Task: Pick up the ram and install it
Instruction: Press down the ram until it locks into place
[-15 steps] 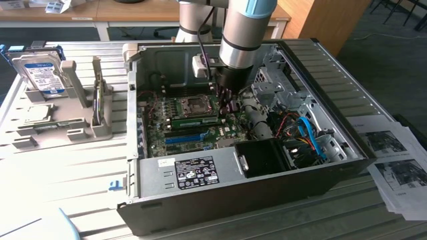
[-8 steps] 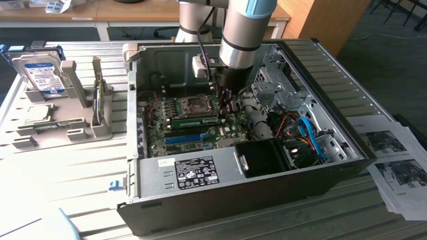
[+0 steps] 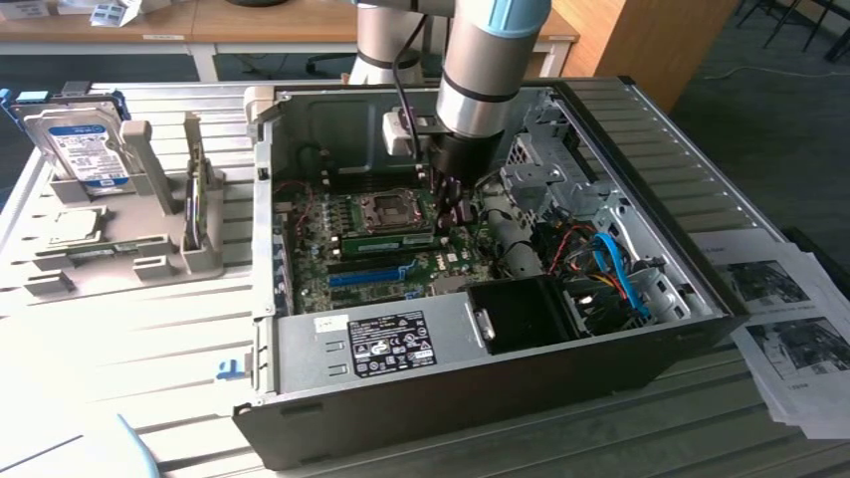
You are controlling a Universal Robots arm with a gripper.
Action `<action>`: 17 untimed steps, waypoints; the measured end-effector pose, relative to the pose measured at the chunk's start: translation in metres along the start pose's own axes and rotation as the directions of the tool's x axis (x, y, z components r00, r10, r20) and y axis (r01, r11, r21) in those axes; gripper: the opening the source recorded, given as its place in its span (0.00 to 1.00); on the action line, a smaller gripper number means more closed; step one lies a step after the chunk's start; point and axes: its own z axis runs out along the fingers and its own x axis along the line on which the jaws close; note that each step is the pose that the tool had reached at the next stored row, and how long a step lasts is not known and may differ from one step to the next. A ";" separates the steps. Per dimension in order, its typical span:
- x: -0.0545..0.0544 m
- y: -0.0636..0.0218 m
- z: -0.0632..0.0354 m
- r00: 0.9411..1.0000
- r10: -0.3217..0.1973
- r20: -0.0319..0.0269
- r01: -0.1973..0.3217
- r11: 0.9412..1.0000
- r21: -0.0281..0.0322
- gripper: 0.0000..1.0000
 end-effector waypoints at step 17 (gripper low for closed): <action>0.000 -0.0001 0.0011 1.000 0.000 0.000 0.000 1.000 0.000 0.09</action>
